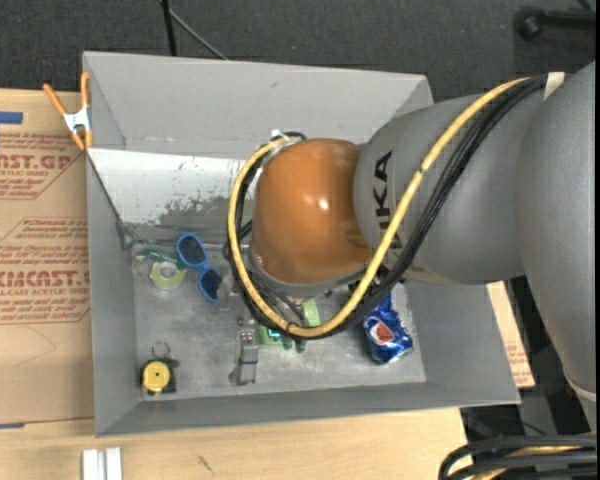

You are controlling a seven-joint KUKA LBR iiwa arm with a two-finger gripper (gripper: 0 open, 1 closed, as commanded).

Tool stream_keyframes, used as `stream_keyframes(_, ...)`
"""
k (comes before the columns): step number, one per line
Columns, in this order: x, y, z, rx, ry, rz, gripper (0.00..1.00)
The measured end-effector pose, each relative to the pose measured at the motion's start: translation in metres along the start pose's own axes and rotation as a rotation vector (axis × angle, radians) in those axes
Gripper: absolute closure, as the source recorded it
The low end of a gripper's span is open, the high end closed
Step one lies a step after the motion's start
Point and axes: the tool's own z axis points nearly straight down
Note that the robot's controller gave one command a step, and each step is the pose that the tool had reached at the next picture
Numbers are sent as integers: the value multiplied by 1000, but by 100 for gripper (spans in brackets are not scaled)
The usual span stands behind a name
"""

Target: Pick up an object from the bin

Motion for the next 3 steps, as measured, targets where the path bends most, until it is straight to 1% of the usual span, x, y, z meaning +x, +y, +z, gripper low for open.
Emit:
stream_keyframes(1,-67,-102,115,2,-5,-203,0)
stream_keyframes(2,-50,-123,80,1,-9,-253,0)
stream_keyframes(3,-49,-120,82,-1,-8,-216,0)
